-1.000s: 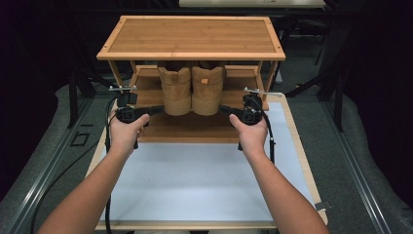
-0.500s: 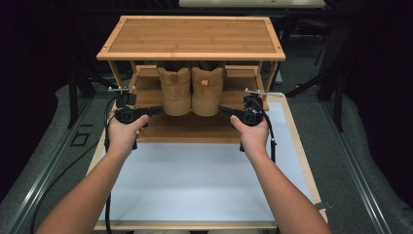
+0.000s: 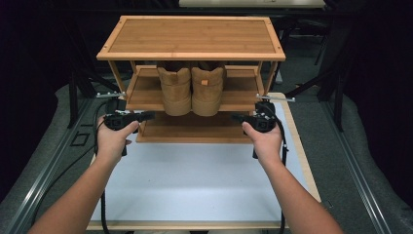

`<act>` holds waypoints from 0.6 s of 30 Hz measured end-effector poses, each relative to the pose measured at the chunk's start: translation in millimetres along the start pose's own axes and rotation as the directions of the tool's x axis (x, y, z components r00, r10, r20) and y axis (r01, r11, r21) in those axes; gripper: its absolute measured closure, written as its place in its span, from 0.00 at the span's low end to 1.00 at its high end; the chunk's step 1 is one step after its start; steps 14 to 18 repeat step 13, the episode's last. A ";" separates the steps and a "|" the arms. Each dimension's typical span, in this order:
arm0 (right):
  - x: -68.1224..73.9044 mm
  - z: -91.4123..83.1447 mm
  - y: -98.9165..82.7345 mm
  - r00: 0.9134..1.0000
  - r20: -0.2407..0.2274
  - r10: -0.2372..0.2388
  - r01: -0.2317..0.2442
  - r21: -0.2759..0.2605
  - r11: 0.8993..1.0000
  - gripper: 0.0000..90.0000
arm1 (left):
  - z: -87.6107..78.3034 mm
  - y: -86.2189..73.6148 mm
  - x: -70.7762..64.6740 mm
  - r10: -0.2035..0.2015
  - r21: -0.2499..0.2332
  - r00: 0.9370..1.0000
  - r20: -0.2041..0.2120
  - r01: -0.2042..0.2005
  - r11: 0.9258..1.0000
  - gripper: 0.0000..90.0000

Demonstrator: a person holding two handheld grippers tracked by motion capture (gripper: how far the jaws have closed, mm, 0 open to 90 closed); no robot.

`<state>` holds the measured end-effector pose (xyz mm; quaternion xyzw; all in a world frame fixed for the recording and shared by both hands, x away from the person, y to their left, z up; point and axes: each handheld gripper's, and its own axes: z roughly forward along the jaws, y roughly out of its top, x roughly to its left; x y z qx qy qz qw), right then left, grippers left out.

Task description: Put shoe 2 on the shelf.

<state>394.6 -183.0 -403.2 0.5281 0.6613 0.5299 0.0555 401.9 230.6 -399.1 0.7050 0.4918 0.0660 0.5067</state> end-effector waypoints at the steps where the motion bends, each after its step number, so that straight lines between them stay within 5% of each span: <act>1: -2.6 -4.9 -3.8 1.000 0.008 -0.005 0.005 0.002 1.000 1.00 | -2.0 -2.7 1.3 0.006 0.002 1.000 -0.002 -0.006 1.000 0.98; 8: -18.6 -28.5 -37.8 0.996 0.072 -0.048 0.046 0.027 0.999 0.99 | -18.2 -44.7 17.4 0.025 0.012 0.998 -0.051 -0.025 1.000 0.87; 12: -32.4 -37.3 -73.4 0.983 0.151 -0.101 0.098 0.025 0.995 0.68 | -21.0 -75.6 31.3 0.060 -0.002 0.994 -0.096 -0.060 0.998 0.60; 13: -38.8 -40.0 -84.9 0.971 0.197 -0.135 0.129 0.047 0.991 0.59 | -21.0 -81.8 35.2 0.068 -0.003 0.992 -0.106 -0.069 0.998 0.54; 18: -38.8 -40.0 -84.9 0.971 0.197 -0.135 0.129 0.047 0.991 0.59 | -21.0 -81.8 35.2 0.068 -0.003 0.992 -0.106 -0.069 0.998 0.54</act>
